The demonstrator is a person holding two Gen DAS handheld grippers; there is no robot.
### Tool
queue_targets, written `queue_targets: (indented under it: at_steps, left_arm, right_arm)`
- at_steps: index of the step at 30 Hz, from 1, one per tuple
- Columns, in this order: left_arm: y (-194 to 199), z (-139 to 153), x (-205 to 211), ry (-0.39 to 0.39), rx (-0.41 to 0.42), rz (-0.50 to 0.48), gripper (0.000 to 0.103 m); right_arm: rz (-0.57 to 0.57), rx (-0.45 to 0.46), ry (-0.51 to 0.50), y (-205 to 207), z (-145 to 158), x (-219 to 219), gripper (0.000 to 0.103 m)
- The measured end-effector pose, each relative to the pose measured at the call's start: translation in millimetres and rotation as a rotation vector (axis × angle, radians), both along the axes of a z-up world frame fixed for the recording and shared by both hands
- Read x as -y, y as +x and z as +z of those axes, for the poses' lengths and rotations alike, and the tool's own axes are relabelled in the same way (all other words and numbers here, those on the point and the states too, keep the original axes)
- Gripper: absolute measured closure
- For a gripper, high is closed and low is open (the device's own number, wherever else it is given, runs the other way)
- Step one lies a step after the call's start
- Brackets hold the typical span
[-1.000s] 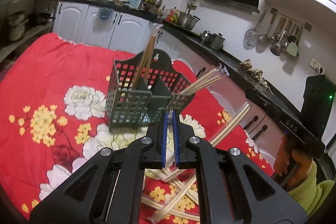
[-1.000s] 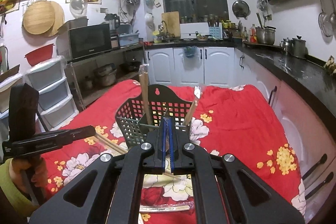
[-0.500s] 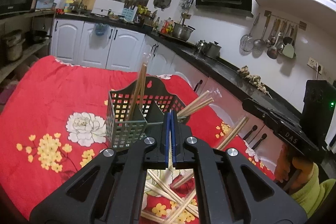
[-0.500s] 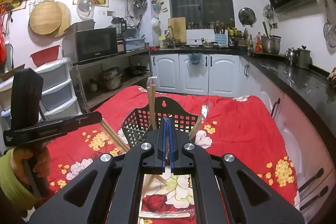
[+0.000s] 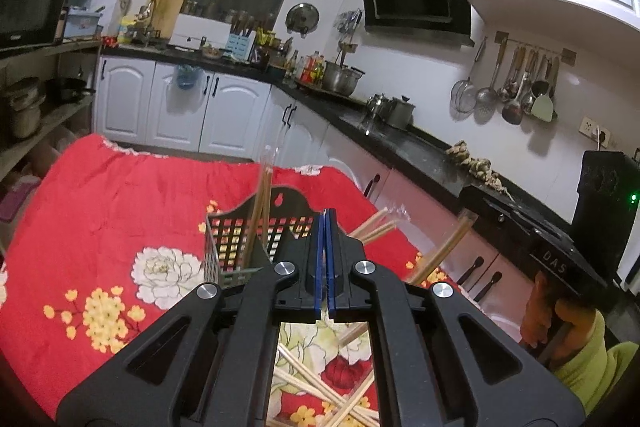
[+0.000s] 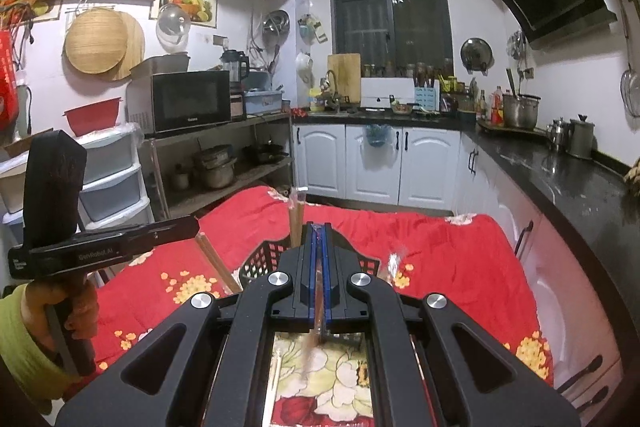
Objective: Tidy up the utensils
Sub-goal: 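Lift the chopstick with the left tool over the caddy while the right tool carries its own, then lower the chopstick into the caddy with the left tool while the right tool lowers its own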
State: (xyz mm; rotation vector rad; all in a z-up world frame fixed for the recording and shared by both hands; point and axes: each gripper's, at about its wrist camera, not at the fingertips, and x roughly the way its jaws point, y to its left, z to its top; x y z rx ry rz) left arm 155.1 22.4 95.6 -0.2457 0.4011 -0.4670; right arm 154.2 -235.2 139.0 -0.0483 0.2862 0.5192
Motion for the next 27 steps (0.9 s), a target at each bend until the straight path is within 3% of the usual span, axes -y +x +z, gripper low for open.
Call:
queue_targets:
  at_steps: [27]
  left_arm:
    - [19.1, 82.5, 5.4, -0.071, 0.191, -0.011, 0.103]
  right_arm:
    - [-0.007, 0.16, 0.041, 25.2, 74.4, -9.2, 0.1]
